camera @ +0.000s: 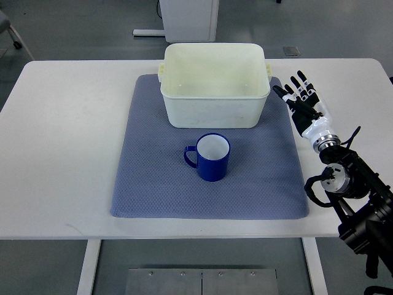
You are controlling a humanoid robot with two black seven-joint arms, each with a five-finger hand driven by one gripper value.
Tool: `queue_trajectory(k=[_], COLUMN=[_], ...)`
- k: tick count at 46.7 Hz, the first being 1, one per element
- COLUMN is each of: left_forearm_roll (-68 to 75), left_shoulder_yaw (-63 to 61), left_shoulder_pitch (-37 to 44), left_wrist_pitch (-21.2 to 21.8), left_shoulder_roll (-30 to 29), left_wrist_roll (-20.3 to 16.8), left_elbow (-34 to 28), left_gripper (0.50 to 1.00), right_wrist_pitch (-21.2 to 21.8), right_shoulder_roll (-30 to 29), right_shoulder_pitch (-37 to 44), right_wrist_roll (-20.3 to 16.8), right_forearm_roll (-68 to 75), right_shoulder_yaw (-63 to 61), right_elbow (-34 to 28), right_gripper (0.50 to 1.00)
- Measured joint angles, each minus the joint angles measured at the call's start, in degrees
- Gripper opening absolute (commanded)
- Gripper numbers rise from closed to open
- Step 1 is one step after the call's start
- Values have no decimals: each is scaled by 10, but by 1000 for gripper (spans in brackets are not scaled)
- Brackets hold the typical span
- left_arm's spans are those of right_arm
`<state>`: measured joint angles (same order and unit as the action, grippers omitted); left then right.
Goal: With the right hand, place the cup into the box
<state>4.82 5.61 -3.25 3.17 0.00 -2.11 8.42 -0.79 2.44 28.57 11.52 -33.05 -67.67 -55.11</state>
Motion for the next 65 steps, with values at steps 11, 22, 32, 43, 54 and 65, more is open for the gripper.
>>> queue_trajectory(k=[11, 22, 32, 43, 54, 65], left_forearm_roll=[0, 0, 0, 0, 0, 0], left_shoulder_yaw=[1, 0, 1, 1, 1, 1], left_shoulder_pitch=[0, 0, 0, 0, 0, 0], left_wrist_pitch=[0, 0, 0, 0, 0, 0], left_shoulder_roll=[0, 0, 0, 0, 0, 0], left_wrist_roll=[0, 0, 0, 0, 0, 0], left_elbow=[0, 0, 0, 0, 0, 0], left_gripper=[1000, 1000, 1000, 1000, 1000, 1000], right_wrist_pitch=[0, -1, -1, -1, -1, 12], right_shoulder_roll=[0, 1, 3, 20, 38, 68], right_shoulder_pitch=[1, 0, 1, 10, 30, 49], right_wrist_roll=[0, -1, -1, -1, -1, -1], right_forearm_roll=[0, 0, 0, 0, 0, 6], right_shoulder_yaw=[0, 1, 1, 1, -1, -1], right_elbow=[2, 3, 4, 5, 2, -1], right_gripper=[1000, 1000, 1000, 1000, 1000, 1000])
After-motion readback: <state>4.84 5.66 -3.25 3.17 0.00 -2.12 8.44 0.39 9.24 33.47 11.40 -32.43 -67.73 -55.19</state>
